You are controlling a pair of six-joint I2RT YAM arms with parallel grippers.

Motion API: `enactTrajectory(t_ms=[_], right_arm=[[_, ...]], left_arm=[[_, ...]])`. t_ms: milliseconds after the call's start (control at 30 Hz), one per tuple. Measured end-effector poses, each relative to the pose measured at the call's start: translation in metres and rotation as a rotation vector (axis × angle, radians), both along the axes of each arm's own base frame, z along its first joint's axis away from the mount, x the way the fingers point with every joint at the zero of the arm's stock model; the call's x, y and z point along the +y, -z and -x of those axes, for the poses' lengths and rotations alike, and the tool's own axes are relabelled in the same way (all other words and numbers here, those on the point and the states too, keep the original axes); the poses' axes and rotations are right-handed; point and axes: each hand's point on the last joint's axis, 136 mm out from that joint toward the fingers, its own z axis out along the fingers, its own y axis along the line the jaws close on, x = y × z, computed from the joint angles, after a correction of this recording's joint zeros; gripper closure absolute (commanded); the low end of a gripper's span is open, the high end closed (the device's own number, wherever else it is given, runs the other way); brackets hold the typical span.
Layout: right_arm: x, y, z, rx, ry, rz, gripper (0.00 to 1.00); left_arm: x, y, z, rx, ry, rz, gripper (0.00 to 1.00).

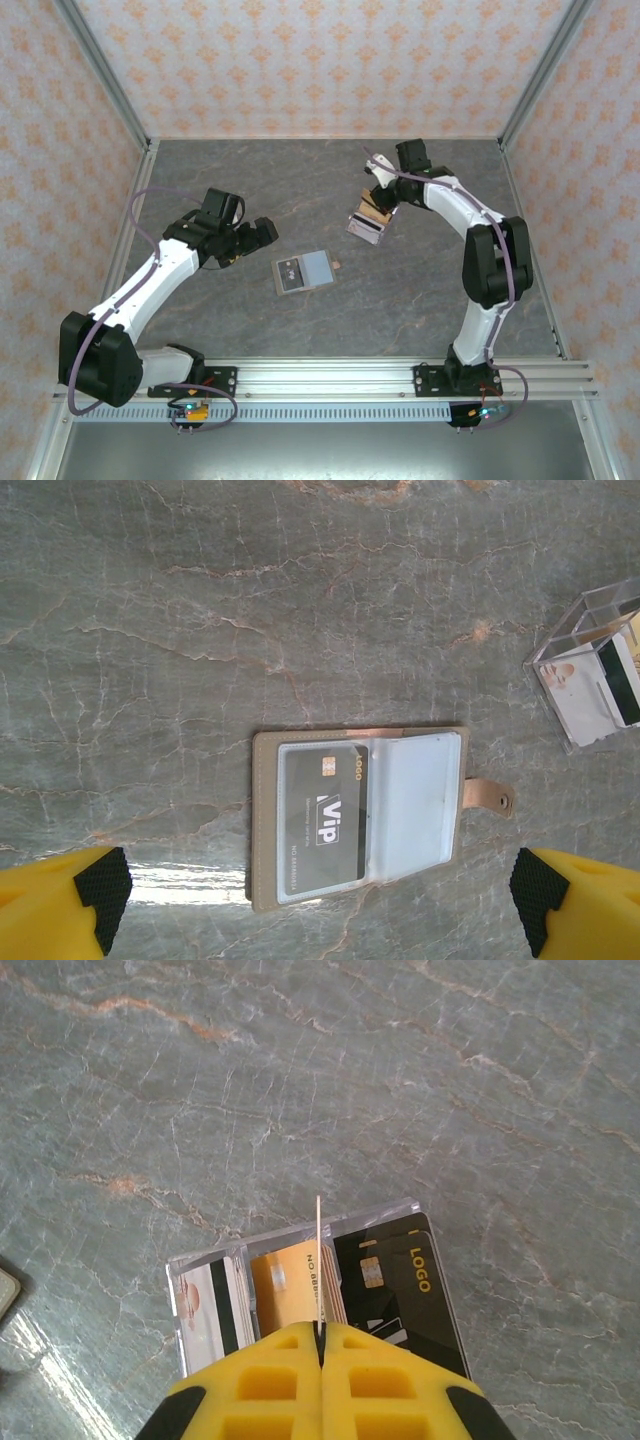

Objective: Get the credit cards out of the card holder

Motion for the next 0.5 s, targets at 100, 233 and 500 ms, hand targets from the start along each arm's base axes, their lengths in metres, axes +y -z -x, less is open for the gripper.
enactTrajectory(t_ms=[100, 233, 500], right_arm=[[0.0, 0.008, 0.002, 0.021, -0.02, 0.012, 1.0], [0.0, 0.016, 0.005, 0.038, -0.035, 0.023, 1.0], [-0.001, 0.016, 0.005, 0.038, -0.037, 0.029, 0.92]], left_arm=[[0.001, 0.002, -0.001, 0.005, -0.002, -0.003, 0.0], [0.002, 0.004, 0.0, 0.011, -0.002, -0.005, 0.0], [0.002, 0.004, 0.001, 0.014, -0.002, -0.006, 0.0]])
